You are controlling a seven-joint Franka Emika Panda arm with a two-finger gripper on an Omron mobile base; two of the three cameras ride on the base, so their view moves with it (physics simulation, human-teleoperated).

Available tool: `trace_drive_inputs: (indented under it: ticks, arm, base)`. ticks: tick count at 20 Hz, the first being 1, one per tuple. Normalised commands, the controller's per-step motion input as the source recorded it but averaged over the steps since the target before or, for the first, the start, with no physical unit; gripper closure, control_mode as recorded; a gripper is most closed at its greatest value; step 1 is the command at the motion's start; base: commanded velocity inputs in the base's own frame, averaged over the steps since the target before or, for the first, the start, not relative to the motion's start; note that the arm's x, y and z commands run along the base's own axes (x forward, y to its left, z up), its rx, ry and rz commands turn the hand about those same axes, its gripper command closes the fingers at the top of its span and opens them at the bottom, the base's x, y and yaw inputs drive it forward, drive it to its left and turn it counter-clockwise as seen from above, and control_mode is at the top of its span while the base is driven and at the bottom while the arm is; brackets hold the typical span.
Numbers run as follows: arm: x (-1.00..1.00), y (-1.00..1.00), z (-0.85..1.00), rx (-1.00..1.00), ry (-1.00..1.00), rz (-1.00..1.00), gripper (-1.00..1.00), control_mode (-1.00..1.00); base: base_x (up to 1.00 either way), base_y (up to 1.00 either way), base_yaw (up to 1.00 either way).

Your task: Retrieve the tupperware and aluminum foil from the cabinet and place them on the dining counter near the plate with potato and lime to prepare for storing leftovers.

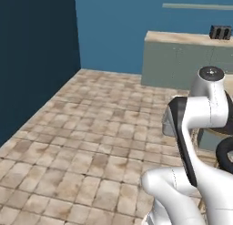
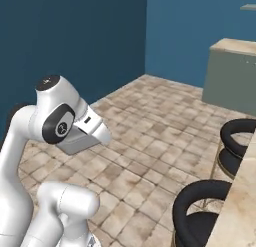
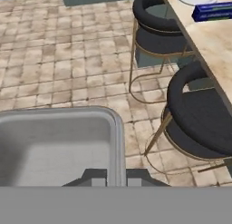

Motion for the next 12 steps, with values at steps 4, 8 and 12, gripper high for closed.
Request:
trace_drive_inputs:
  ticks: [4, 8, 12]
  arm:
    - [0.0, 0.0, 0.0, 0.0, 0.0, 0.0, 1.0, 1.0]
    - [0.0, 0.0, 0.0, 0.0, 0.0, 0.0, 1.0, 1.0]
    - [0.0, 0.0, 0.0, 0.0, 0.0, 0.0, 1.0, 1.0]
  base:
    - [0.88, 0.3, -0.56]
    - [0.82, 0.41, -0.57]
    - [0.8, 0.41, -0.58]
